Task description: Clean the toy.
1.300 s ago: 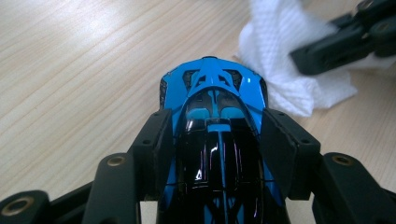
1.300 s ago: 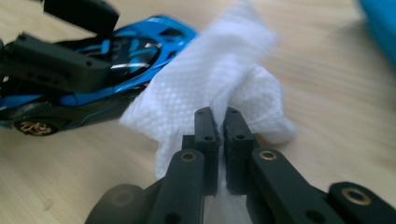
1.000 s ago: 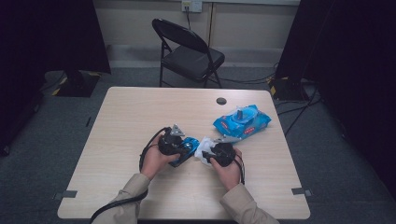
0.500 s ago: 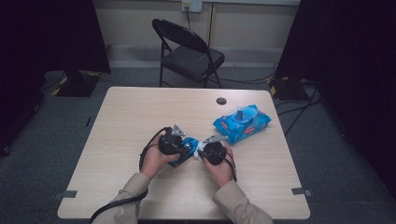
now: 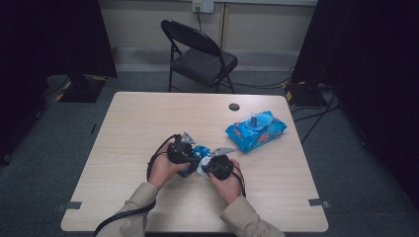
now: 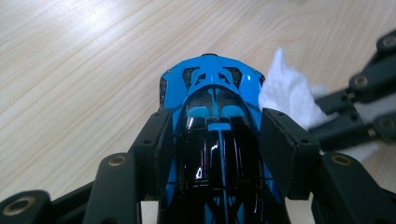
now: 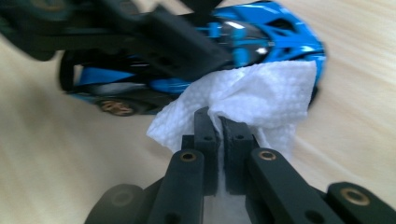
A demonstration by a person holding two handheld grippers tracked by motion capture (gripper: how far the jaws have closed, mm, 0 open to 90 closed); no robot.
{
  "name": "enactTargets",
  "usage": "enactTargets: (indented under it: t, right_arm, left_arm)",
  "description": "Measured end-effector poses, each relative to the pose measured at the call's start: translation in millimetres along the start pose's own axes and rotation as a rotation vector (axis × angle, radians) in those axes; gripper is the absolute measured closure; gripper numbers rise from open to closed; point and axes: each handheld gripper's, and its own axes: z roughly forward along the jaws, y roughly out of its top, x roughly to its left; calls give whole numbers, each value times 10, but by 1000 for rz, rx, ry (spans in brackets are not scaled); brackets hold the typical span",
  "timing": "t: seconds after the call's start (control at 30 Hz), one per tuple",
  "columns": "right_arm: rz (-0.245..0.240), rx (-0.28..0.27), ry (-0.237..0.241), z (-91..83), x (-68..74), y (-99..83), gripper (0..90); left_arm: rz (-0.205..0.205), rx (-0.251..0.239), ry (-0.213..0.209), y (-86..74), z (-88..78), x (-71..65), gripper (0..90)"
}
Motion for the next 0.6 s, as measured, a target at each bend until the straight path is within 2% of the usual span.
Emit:
enactTargets:
  t: [0.07,0.13,0.3,0.4,0.6]
  right_arm:
    - [0,4,39,16,52,0,870]
    - [-23,11,37,26,126,4,870]
    - [-12,5,85,42,221,-23,871]
    - [-36,9,91,54,310,-22,871]
    - [-18,3,149,71,353,-44,872]
  left_arm:
    - [-2,1,-3,2,0,1,457]
    - [-2,2,-6,3,0,5,457]
    - [2,1,-4,5,4,4,456]
    - [2,3,-8,-3,-7,20,457]
    - [-4,5,-4,2,-4,5,456]
